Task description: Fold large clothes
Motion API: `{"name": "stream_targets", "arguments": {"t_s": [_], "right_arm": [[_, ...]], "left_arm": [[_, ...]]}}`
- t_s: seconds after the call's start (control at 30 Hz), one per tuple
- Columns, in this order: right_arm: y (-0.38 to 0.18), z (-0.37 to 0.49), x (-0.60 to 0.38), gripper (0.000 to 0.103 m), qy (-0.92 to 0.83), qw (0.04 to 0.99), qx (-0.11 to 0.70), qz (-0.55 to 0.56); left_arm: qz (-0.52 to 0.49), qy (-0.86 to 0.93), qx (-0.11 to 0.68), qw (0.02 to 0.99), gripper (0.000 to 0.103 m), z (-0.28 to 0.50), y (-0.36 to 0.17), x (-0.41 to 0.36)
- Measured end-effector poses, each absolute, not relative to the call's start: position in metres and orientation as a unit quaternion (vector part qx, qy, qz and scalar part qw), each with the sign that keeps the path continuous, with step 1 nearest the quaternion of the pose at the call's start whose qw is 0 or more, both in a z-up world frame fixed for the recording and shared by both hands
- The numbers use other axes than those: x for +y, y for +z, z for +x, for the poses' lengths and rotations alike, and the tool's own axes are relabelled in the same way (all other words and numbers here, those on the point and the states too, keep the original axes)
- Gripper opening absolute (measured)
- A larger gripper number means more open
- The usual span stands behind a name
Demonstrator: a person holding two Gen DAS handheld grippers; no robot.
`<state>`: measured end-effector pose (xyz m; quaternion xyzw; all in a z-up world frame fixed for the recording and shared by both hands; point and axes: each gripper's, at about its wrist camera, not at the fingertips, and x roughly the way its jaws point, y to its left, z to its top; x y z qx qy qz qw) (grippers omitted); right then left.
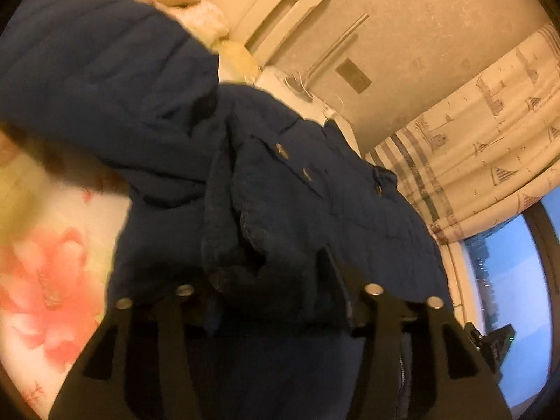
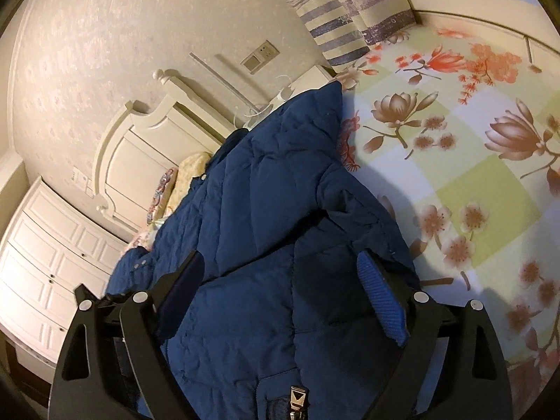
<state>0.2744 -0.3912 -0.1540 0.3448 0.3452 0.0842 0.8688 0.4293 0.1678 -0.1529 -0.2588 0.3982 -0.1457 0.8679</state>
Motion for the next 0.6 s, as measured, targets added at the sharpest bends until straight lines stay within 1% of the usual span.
{"name": "stream_targets", "arguments": {"t_s": [0.03,0.1,0.17,0.2,0.23,0.3,0.33,0.4,0.43,0.5,0.53,0.6], "right_arm": [[-0.153,0.275,-0.390,0.086,0.081,0.871,0.346,0.339],[-0.152,0.275,-0.388,0.086,0.075,0.877,0.346,0.325],[-0.151,0.277,-0.386,0.086,0.069,0.881,0.348,0.312],[-0.151,0.277,-0.385,0.086,0.068,0.882,0.349,0.308],[-0.151,0.279,-0.384,0.086,0.067,0.883,0.351,0.304],[-0.152,0.280,-0.382,0.087,0.066,0.884,0.354,0.297],[-0.152,0.281,-0.381,0.087,0.066,0.885,0.354,0.296],[-0.152,0.281,-0.381,0.087,0.067,0.884,0.354,0.297],[-0.152,0.281,-0.381,0.087,0.067,0.884,0.355,0.297],[-0.153,0.283,-0.380,0.087,0.065,0.883,0.359,0.295],[-0.152,0.283,-0.379,0.086,0.061,0.883,0.362,0.291],[-0.144,0.283,-0.372,0.086,0.039,0.892,0.368,0.261]], "left_arm": [[-0.247,-0.114,0.366,0.890,0.056,0.421,-0.142,0.169],[-0.234,-0.088,0.308,0.918,0.064,0.393,-0.121,0.182],[-0.219,-0.066,0.249,0.941,0.070,0.375,-0.097,0.183],[-0.207,-0.063,0.230,0.949,0.076,0.370,-0.087,0.180],[-0.188,-0.067,0.219,0.955,0.084,0.369,-0.078,0.174],[-0.143,-0.076,0.239,0.957,0.089,0.367,-0.075,0.163],[-0.104,-0.076,0.271,0.954,0.089,0.379,-0.079,0.147],[-0.063,-0.072,0.312,0.945,0.089,0.390,-0.091,0.136],[-0.050,-0.080,0.341,0.935,0.089,0.400,-0.105,0.129],[-0.043,-0.080,0.401,0.912,0.090,0.418,-0.139,0.122],[-0.037,-0.072,0.419,0.904,0.092,0.424,-0.145,0.120],[-0.041,-0.085,0.409,0.907,0.098,0.422,-0.142,0.121]]}}
